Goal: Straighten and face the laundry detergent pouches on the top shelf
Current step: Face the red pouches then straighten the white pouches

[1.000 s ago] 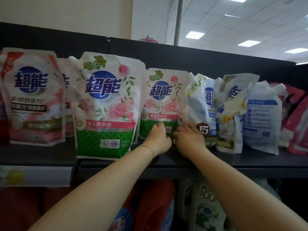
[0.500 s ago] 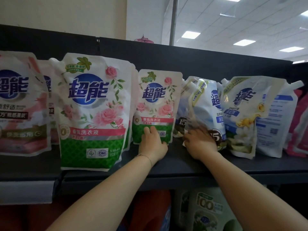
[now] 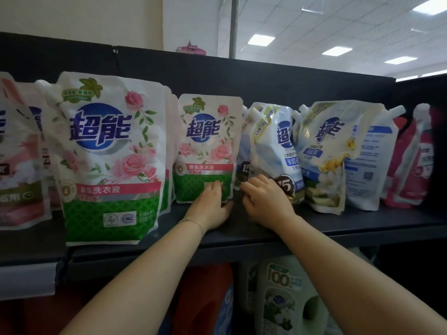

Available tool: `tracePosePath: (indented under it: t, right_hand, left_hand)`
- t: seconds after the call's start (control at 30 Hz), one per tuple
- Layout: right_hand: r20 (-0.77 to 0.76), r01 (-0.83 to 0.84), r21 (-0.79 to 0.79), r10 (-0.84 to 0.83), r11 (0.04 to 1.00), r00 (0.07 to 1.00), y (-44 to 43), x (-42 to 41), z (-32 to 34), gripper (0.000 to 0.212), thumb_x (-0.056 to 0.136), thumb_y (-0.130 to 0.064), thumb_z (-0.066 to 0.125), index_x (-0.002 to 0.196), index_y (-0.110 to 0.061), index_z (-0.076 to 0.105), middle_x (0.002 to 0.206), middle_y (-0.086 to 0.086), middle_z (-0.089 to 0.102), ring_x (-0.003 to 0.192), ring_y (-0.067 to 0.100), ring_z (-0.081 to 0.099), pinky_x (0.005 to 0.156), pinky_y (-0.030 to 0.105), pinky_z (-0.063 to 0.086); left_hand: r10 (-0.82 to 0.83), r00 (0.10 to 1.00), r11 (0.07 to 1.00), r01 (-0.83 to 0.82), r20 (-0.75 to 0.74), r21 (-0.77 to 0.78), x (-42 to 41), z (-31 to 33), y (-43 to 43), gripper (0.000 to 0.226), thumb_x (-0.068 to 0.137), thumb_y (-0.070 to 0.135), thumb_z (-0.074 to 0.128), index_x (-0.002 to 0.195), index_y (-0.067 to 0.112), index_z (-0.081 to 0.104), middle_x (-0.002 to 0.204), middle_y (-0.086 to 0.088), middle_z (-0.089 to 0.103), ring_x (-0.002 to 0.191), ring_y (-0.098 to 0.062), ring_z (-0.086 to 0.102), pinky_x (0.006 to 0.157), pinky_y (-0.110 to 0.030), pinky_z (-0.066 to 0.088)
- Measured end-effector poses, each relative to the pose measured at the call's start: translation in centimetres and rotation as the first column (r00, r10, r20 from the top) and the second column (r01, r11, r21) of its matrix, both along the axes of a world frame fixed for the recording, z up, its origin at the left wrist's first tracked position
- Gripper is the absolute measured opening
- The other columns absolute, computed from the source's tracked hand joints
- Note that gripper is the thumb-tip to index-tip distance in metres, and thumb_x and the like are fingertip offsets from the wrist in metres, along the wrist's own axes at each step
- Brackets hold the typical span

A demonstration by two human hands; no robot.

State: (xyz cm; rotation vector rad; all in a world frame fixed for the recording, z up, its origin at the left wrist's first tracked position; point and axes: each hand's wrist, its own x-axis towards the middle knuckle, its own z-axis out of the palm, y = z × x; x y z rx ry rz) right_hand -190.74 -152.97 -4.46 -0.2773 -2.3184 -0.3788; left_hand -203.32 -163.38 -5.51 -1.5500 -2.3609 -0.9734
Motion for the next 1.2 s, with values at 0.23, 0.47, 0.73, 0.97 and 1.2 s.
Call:
tracePosePath:
  t: [0.23, 0.47, 0.73, 0.97, 1.2]
  right_hand:
    - [-0.246, 0.12, -0.038, -0.126, 0.992, 0.961, 1.7, 4.5, 0.1, 0.013, 0.082, -0.024, 0.057, 0.081, -0.011, 0.058, 0.078, 0.004, 0.059, 0.068, 0.023, 0.056, 0.051, 0.031, 0.046]
    - [-0.191, 0.129, -0.194, -0.166, 0.972, 0.967, 5.8, 6.7, 0.8, 0.024, 0.095, -0.038, 0.044, 0.106, -0.016, 0.044, 0.103, 0.002, 0.05, 0.077, 0.018, 0.057, 0.056, 0.036, 0.054]
    - [-0.122, 0.013, -0.079, -0.023, 0.997, 0.992, 8.2, 7.4, 1.2, 0.018, 0.093, -0.03, 0.05, 0.105, -0.017, 0.05, 0.103, 0.0, 0.051, 0.079, 0.013, 0.052, 0.059, 0.031, 0.052]
    - [0.07, -0.061, 0.135, 0.052, 0.989, 0.996, 9.0, 6.4, 0.5, 0.034, 0.08, -0.038, 0.062, 0.107, -0.018, 0.058, 0.101, 0.0, 0.058, 0.085, 0.018, 0.056, 0.066, 0.03, 0.048]
    - [0.09, -0.05, 0.198, 0.033, 0.979, 0.995, 8.5, 3.9, 1.2, 0.023, 0.074, -0.035, 0.072, 0.088, -0.018, 0.065, 0.076, -0.001, 0.066, 0.067, 0.021, 0.063, 0.063, 0.033, 0.05]
  left_hand:
    - [-0.056, 0.973, 0.996, 0.069, 0.222, -0.052, 1.8, 1.7, 2.3, 0.096, 0.067, 0.064, 0.073, 0.137, 0.01, 0.035, 0.137, -0.008, 0.049, 0.122, -0.024, 0.049, 0.102, -0.038, 0.043]
    - [-0.15, 0.838, 0.989, 0.137, 0.525, 0.063, 5.2, 2.3, 9.7, 0.141, 0.04, 0.059, 0.081, 0.147, 0.025, -0.004, 0.144, -0.002, 0.039, 0.131, -0.023, 0.041, 0.109, -0.043, 0.037]
    - [-0.174, 0.841, 0.939, -0.014, 0.512, 0.343, 4.0, 3.2, 11.4, 0.125, 0.028, 0.047, 0.089, 0.133, 0.017, 0.03, 0.124, -0.001, 0.053, 0.116, -0.02, 0.052, 0.101, -0.043, 0.045]
    - [-0.278, 0.807, 0.954, 0.172, 0.521, 0.244, 0.8, 5.0, 9.9, 0.095, 0.03, 0.032, 0.097, 0.117, 0.026, 0.061, 0.109, 0.003, 0.071, 0.11, -0.018, 0.062, 0.101, -0.046, 0.046]
    - [-0.229, 0.842, 0.964, 0.126, 0.488, 0.235, 1.0, 5.7, 10.2, 0.055, 0.057, 0.006, 0.088, 0.104, 0.021, 0.064, 0.104, -0.001, 0.071, 0.106, -0.023, 0.064, 0.092, -0.037, 0.05]
